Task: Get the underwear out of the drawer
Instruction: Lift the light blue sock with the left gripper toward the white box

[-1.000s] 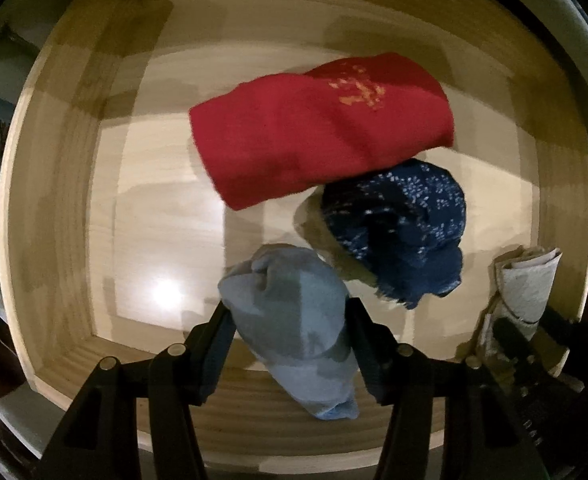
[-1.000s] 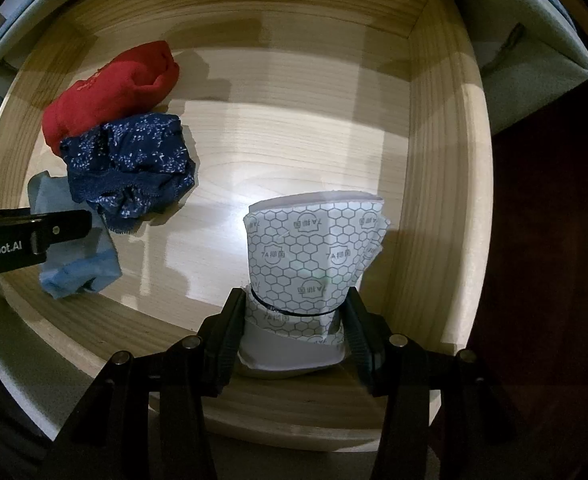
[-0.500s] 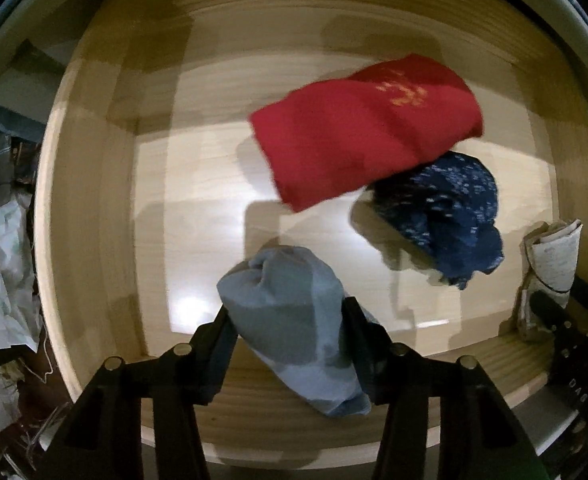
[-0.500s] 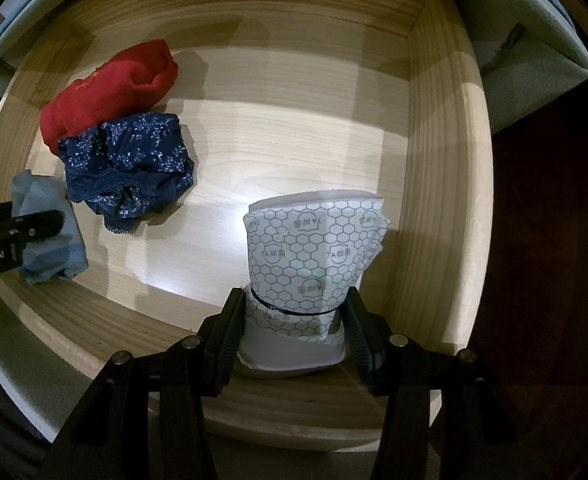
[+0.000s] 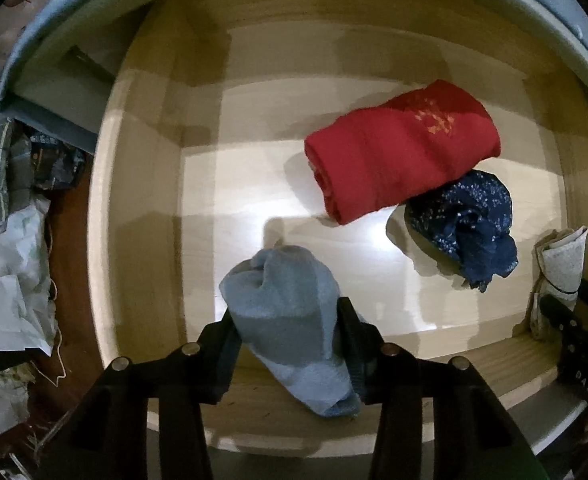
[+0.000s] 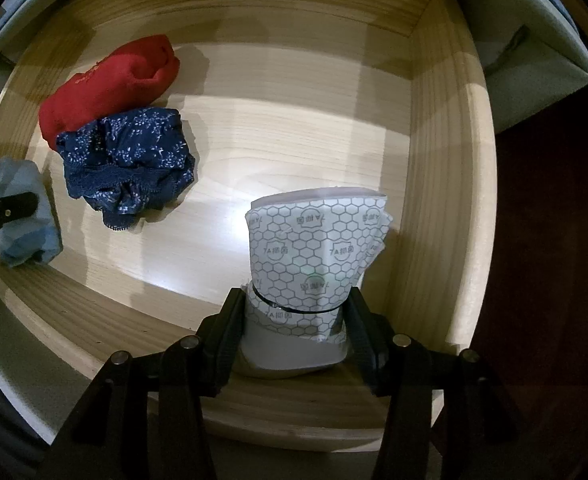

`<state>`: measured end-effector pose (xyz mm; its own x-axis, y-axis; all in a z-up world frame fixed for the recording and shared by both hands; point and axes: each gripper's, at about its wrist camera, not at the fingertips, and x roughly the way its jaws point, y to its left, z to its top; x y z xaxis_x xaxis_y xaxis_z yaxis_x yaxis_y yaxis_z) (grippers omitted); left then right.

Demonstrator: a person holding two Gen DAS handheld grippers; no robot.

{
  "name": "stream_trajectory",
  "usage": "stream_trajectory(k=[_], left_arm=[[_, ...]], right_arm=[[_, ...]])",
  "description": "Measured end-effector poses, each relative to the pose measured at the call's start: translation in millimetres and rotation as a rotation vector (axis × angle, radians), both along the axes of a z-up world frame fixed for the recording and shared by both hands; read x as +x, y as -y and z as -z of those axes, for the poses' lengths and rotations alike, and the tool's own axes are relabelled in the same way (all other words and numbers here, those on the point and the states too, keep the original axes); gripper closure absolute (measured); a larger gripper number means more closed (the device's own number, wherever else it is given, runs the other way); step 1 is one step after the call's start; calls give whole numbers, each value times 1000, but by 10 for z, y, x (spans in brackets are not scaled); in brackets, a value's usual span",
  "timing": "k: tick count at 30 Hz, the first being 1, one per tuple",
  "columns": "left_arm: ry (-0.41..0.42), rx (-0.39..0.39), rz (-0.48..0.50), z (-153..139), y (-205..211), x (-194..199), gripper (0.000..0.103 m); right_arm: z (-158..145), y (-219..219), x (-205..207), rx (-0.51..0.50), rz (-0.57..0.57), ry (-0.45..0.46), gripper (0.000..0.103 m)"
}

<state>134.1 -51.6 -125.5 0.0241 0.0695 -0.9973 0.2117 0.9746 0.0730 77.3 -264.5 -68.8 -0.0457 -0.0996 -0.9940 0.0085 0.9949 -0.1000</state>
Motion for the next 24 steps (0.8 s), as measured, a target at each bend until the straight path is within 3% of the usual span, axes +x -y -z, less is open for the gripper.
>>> stream_trajectory(k=[8,12,24], left_arm=[[72,28,9,-227,-135,-186,57],[133,40,19,-508,-138,-172,57],[261,-32,39,-1038,-207,-269,57]], right_arm=[[2,-27,-6,-5,0,0,54],[3,-30,-9,-6,1,1,55],[32,-31,-25,-19,20,13,55]])
